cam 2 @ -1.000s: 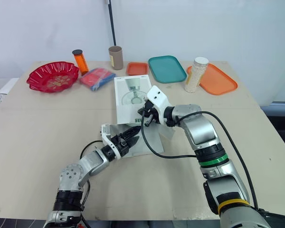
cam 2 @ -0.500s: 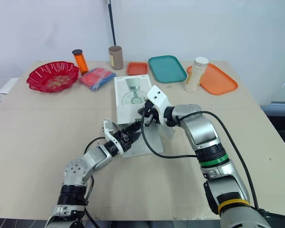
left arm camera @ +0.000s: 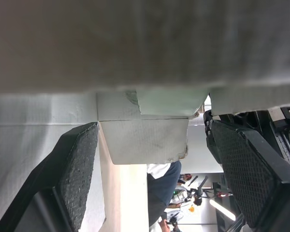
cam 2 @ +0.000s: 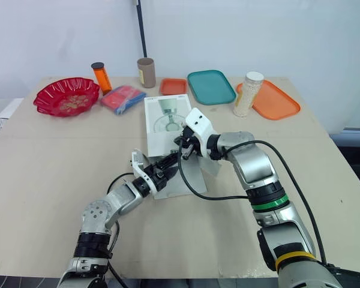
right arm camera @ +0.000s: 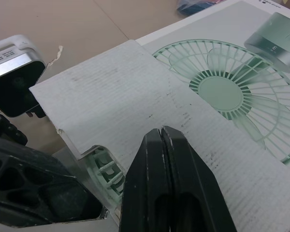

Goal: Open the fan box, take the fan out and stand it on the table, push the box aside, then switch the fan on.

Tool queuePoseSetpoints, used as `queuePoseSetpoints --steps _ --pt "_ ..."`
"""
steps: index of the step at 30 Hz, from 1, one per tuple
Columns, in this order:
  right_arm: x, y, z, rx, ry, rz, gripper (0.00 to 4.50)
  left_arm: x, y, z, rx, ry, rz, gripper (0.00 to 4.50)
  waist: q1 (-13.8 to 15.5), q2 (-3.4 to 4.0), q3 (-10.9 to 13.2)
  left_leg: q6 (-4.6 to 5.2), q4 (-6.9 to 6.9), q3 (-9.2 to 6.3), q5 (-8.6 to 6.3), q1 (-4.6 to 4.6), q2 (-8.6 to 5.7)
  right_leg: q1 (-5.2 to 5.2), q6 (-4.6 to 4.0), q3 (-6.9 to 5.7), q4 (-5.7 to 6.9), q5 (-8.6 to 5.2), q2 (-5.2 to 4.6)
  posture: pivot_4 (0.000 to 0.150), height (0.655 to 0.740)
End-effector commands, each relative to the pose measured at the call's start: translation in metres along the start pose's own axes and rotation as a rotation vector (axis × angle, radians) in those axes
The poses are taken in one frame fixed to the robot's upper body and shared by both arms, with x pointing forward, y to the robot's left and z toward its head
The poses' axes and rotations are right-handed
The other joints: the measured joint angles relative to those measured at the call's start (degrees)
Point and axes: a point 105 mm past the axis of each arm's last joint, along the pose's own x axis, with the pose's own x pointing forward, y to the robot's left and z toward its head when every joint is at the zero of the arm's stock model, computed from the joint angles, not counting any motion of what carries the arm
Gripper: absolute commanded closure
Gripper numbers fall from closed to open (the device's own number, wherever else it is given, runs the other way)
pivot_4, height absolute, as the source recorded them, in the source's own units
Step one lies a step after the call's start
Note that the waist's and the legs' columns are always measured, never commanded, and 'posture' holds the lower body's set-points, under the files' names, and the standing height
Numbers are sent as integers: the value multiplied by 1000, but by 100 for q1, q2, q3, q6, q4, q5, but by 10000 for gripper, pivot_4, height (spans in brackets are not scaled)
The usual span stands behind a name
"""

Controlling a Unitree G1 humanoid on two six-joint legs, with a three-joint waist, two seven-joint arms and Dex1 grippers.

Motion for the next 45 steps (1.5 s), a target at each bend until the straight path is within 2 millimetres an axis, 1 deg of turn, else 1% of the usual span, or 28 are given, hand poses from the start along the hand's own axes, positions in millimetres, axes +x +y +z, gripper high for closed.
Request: queuePoseSetpoints --steps 1,3,6,10,20,27,30,34,36,41,45 --pt "1 4 1 -2 -6 12 45000 -2 -8 -16 -40 32 -42 5660 0 0 0 0 0 0 0 0 0 0 0 0 0 0 0 1500 7400" --pt "2 4 2 -1 -9 14 45000 -7 -8 -14 -38 28 -41 5660 0 0 0 0 0 0 0 -1 0 -1 0 0 1 0 0 1500 7400" --pt "3 4 2 -3 -13 16 45000 -21 -5 -10 -40 15 -22 5660 -8 0 0 0 1 1 0 -1 0 -3 -1 1 2 0 0 1500 7400" --pt "3 4 3 -3 -18 14 45000 -27 -5 -9 -47 16 -19 5660 -5 0 0 0 -1 4 0 -2 4 -11 -5 3 7 3 1 1500 7400" --pt "4 1 4 -9 -23 8 45000 -26 -5 -9 -52 27 -7 5660 -2 0 0 0 9 3 0 -11 2 -13 -2 3 7 9 1 1500 7400" --pt "4 2 5 -8 -24 11 45000 -24 -11 -16 -43 61 -34 5660 -2 0 0 0 10 3 0 -11 2 -13 -3 2 7 9 1 1500 7400" --pt "4 2 5 -8 -23 11 45000 -24 -8 -26 -21 114 -9 5660 -1 0 0 0 10 2 0 -12 1 -13 -3 2 7 9 1 1500 7400" --pt "4 0 7 -4 -28 5 45000 -27 -17 -19 -48 52 -72 5660 -5 0 0 0 10 3 0 -12 3 -14 -4 2 7 10 2 1500 7400" --pt "6 -1 7 -5 -27 4 45000 -26 -18 -19 -40 57 -70 5660 -5 0 0 -1 10 4 0 -12 4 -16 -5 3 7 10 3 1500 7400" --pt "6 0 8 -5 -28 8 45000 -21 -19 -31 -44 84 -71 5660 -3 0 0 -1 12 3 0 -14 2 -15 -4 2 7 11 1 1500 7400" --pt "6 -3 9 -6 -25 5 45000 -20 -18 -32 -37 77 -60 5660 -3 0 0 -1 12 3 0 -14 3 -16 -5 3 7 11 2 1500 7400"
